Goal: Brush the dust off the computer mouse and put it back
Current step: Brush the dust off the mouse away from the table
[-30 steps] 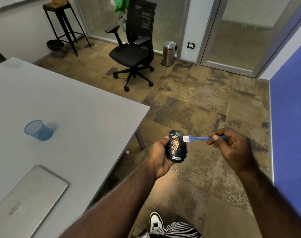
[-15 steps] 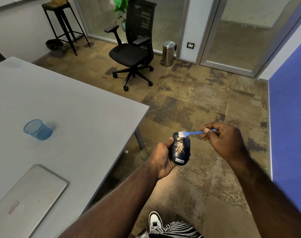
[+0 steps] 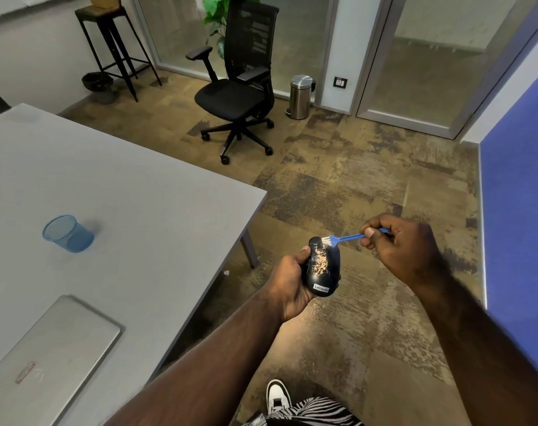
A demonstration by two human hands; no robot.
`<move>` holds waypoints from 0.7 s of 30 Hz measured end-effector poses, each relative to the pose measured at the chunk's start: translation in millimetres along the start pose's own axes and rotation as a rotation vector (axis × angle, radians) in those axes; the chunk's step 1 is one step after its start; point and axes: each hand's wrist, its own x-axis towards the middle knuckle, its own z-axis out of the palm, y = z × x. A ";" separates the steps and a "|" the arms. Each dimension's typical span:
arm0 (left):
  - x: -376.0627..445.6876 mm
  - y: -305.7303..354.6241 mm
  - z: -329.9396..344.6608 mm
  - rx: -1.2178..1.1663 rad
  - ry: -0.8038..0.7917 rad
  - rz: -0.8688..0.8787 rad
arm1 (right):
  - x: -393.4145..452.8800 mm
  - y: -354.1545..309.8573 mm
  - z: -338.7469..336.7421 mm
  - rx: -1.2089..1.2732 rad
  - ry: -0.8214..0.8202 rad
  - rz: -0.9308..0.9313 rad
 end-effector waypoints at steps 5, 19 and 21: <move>-1.2 0.5 -1.3 -0.001 0.003 -0.005 | 1.2 1.4 -1.9 -0.013 0.028 0.008; -5.4 -3.1 2.6 0.008 0.002 -0.025 | -2.9 1.9 3.6 -0.084 0.061 0.090; -6.4 -3.1 2.8 -0.001 0.002 -0.026 | -3.3 2.4 1.9 -0.033 0.089 0.089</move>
